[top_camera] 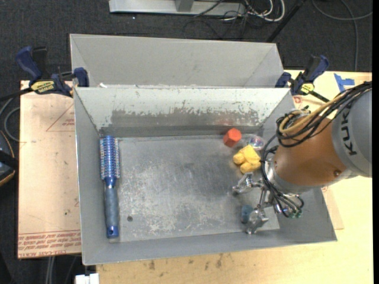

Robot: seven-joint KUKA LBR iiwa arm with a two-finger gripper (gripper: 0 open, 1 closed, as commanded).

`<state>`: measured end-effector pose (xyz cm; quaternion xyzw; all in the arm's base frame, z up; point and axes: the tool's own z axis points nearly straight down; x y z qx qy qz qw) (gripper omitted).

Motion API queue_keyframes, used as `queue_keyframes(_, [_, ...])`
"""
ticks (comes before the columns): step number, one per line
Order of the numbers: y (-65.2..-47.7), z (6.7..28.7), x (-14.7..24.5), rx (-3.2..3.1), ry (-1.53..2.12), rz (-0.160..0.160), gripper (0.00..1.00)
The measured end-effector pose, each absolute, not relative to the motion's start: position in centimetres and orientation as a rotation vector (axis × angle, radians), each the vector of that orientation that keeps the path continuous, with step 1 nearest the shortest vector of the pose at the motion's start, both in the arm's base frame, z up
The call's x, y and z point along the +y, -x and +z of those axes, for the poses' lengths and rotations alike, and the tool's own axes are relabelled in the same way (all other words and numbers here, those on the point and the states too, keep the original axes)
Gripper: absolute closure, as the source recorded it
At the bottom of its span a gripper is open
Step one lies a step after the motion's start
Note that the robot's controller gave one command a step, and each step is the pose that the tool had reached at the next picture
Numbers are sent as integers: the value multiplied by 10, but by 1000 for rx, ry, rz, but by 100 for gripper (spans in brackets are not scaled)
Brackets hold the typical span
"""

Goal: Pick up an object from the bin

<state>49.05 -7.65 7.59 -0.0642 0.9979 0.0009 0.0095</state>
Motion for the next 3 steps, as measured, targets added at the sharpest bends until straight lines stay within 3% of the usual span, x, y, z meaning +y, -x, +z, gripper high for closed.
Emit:
queue_keyframes(1, [-484, 88, -96, 3010, 847, -5, 0])
queue_keyframes(2, [-481, 87, -96, 3019, 848, 1, 100])
queue_keyframes(3, [-488, 217, -94, 3035, 769, -5, 100])
